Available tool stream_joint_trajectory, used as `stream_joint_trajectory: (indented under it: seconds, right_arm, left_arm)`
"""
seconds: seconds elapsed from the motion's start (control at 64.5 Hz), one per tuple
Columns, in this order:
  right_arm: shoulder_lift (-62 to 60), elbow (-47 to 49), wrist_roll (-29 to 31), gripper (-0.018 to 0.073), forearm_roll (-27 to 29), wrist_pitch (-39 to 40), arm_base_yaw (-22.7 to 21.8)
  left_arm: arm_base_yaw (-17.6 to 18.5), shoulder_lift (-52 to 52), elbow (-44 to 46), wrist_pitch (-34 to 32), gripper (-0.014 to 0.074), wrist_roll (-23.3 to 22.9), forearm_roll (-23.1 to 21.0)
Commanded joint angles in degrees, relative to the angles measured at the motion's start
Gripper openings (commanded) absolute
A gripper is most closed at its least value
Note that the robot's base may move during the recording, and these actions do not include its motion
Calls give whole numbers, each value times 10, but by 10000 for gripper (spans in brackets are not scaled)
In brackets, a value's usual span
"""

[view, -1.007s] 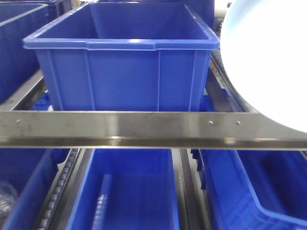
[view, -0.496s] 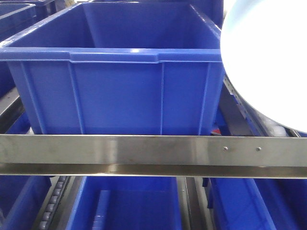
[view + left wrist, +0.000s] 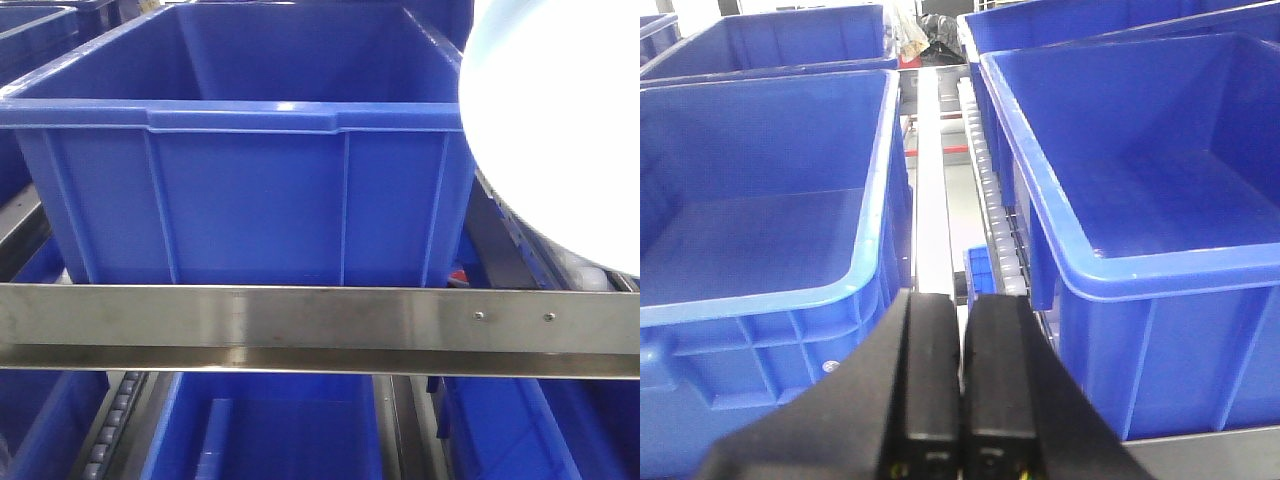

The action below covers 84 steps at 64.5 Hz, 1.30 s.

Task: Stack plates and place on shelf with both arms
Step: 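Lower the held plates into the blue bin with the right gripper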

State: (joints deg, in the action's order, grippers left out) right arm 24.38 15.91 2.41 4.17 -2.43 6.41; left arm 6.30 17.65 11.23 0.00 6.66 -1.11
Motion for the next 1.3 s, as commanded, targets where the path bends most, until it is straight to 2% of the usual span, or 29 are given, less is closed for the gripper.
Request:
stream_joint_trajectory:
  seconds: [0.0, 0.542, 0.697, 0.868, 1.054, 1.286]
  right_arm:
    - [2, 19, -3, 57, 1, 59, -4]
    - [8, 19, -5, 57, 1, 77, -2]
    - [38, 74, -5, 57, 1, 86, 24]
    - [153, 157, -5, 57, -8, 114, 75]
    - [310, 235, -5, 57, -13, 244, 125]
    - [494, 366, -5, 57, -13, 317, 154]
  left_arm:
    - [-1, 4, 20, -52, 82, -5, -5]
    - [-1, 4, 20, -52, 82, -5, -5]
    - [-1, 4, 20, -52, 82, -5, -5]
    - [-1, 4, 20, -52, 82, -5, -5]
    - [-1, 4, 20, -52, 82, -5, -5]
    - [-1, 4, 20, -52, 82, -5, -5]
